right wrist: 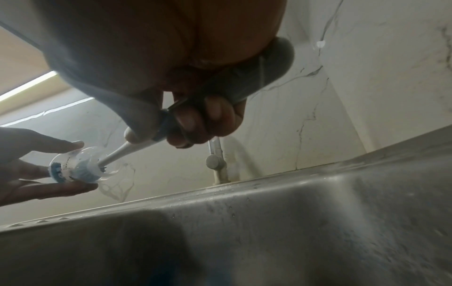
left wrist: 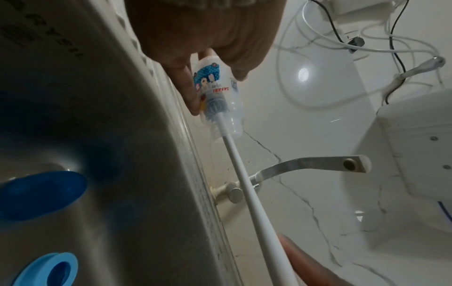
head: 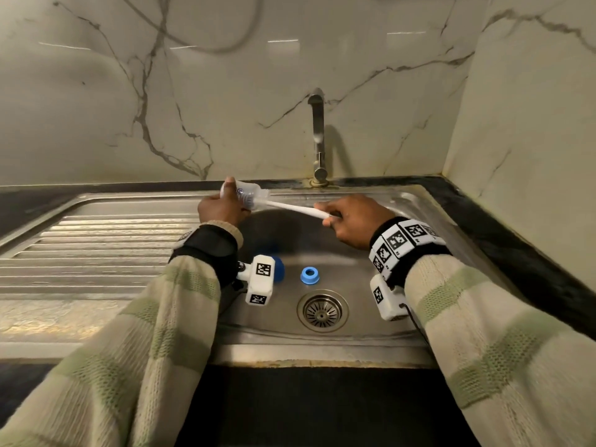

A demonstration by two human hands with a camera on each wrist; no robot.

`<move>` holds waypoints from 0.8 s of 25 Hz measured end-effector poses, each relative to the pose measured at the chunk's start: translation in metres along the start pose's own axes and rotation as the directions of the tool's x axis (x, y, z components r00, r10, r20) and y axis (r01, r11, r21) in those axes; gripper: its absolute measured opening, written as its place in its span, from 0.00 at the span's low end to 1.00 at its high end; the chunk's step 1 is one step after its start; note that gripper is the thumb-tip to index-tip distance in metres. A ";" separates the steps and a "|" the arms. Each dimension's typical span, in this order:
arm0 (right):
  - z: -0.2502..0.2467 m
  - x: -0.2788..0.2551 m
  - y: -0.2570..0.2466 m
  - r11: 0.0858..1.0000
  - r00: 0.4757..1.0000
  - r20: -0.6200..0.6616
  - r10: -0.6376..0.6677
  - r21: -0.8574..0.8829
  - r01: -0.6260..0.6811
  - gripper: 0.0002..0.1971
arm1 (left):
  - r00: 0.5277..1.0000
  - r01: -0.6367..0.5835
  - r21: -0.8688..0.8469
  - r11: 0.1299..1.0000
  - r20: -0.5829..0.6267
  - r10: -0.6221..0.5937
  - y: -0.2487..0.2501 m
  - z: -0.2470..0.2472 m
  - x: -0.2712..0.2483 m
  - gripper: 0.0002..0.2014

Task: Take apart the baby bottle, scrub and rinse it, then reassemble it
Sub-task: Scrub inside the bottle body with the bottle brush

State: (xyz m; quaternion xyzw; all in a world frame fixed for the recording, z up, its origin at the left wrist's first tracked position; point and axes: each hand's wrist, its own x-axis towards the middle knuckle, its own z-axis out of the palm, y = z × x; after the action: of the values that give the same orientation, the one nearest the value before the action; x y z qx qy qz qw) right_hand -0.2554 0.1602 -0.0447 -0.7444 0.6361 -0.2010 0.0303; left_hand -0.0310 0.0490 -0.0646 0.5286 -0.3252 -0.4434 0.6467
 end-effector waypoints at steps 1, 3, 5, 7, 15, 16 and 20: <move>-0.004 -0.001 0.004 1.000 1.000 0.010 0.014 0.005 -0.015 0.19 | 1.000 0.024 -0.029 0.999 0.021 -0.023 -0.002 0.002 0.002 0.26; -0.016 -0.004 0.018 0.998 0.998 0.021 0.056 0.004 -0.056 0.19 | 0.986 0.109 -0.080 0.991 0.133 -0.097 -0.006 0.006 -0.001 0.24; -0.029 -0.007 0.038 0.991 0.993 0.002 0.118 -0.058 -0.117 0.19 | 0.932 0.205 -0.023 0.978 0.310 -0.188 -0.014 0.012 -0.007 0.26; -0.034 -0.010 0.053 0.979 0.983 -0.022 0.180 -0.090 -0.181 0.19 | 0.898 0.234 0.042 0.971 0.372 -0.233 -0.019 0.019 -0.015 0.27; -0.009 -0.002 0.040 0.983 0.998 -0.018 0.067 0.175 -0.063 0.17 | 0.959 0.202 -0.162 0.966 0.232 -0.162 -0.005 0.015 -0.011 0.19; -0.008 -0.003 0.043 0.971 0.997 -0.015 0.069 0.229 -0.064 0.17 | 0.961 0.191 -0.172 0.966 0.233 -0.149 -0.002 0.016 -0.012 0.19; -0.013 -0.005 0.053 0.968 0.993 0.051 0.105 0.224 -0.114 0.18 | 0.962 0.082 -0.061 0.995 0.265 -0.063 0.001 0.015 -0.017 0.24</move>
State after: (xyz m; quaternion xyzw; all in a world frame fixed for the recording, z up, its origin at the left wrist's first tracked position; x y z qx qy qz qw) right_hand -0.3102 0.1575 -0.0502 -0.7036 0.6484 -0.2557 0.1381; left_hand -0.0514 0.0586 -0.0597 0.4532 -0.3724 -0.5443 0.5997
